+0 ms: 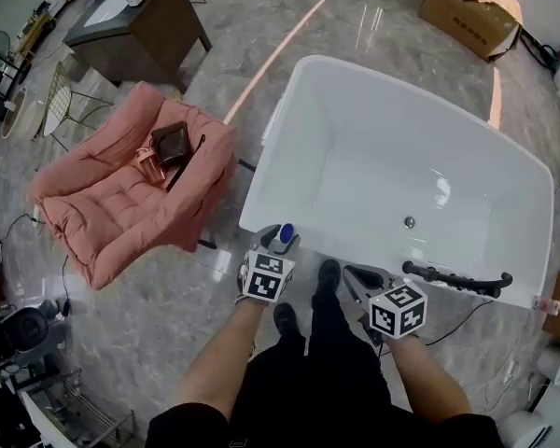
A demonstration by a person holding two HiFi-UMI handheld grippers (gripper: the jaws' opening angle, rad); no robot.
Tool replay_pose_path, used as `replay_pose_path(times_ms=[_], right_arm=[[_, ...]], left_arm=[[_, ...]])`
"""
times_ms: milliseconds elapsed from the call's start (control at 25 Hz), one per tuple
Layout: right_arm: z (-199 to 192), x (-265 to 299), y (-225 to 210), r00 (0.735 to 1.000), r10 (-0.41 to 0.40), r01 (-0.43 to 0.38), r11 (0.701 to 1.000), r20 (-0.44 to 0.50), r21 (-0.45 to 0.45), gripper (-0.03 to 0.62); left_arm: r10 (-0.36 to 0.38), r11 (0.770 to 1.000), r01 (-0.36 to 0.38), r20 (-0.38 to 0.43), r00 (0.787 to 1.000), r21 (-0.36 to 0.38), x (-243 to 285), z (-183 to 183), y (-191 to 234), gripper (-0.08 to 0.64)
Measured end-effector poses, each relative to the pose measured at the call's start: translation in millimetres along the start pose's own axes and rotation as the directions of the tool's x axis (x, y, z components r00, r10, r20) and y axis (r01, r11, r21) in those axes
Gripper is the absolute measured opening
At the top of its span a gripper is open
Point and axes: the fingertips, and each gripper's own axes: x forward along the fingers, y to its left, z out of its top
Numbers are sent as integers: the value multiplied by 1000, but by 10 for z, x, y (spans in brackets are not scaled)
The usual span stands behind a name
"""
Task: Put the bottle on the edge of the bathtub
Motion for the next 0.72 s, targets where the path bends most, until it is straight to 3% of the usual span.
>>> replay_pose_path(times_ms=[440,720], right_arm=[[253,-79,575,998,15,-10,997,59,-80,12],[111,-158,968,996,-8,17,995,88,-98,12]], left_arm=[[68,997,-61,138,988,-56,-926,239,214,187],[69,997,-63,165,984,-43,-1435,49,300,186]])
